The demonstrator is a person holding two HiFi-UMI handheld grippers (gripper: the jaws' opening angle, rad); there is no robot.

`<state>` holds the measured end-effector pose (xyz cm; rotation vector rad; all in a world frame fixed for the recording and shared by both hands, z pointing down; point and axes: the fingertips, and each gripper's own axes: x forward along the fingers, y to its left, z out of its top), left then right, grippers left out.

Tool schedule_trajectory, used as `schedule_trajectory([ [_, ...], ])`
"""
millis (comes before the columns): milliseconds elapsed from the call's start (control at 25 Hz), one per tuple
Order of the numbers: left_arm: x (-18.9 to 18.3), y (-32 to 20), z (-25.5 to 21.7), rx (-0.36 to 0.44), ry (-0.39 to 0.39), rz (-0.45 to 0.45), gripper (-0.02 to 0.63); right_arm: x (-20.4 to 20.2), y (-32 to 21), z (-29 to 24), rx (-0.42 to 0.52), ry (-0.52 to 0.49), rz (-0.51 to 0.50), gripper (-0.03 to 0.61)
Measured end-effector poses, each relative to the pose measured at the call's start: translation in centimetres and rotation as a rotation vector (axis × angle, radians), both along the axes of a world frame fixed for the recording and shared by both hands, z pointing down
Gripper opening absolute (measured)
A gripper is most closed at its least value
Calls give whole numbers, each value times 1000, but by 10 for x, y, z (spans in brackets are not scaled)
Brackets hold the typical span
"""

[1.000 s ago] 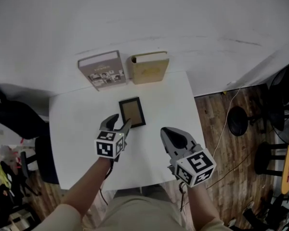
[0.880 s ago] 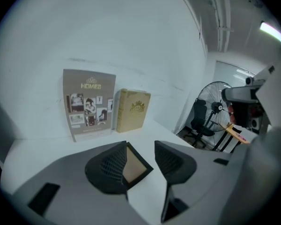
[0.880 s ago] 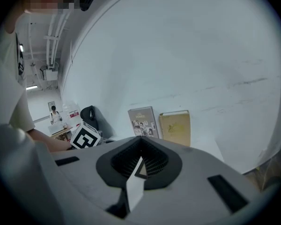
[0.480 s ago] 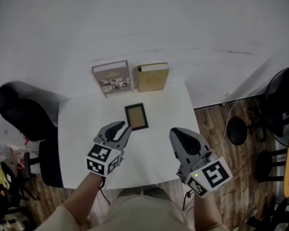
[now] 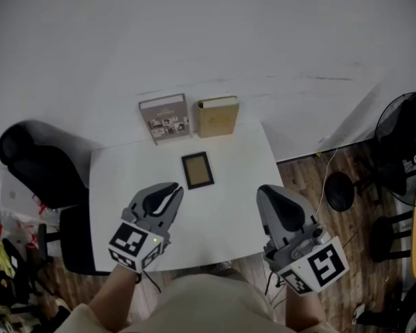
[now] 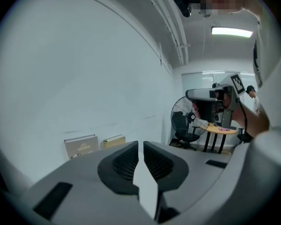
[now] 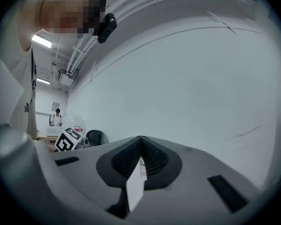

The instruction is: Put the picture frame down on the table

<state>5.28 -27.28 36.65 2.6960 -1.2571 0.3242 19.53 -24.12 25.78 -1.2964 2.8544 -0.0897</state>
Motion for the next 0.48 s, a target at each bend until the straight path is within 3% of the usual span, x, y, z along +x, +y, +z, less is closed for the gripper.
schedule_trajectory([
  [240,-4,27,-23,38,8,42,35,4,18,-4,-5,-34,-3,23],
  [480,-20,46,-42,96,19,-5,31,-5,30,16,-69,-16,-33,23],
])
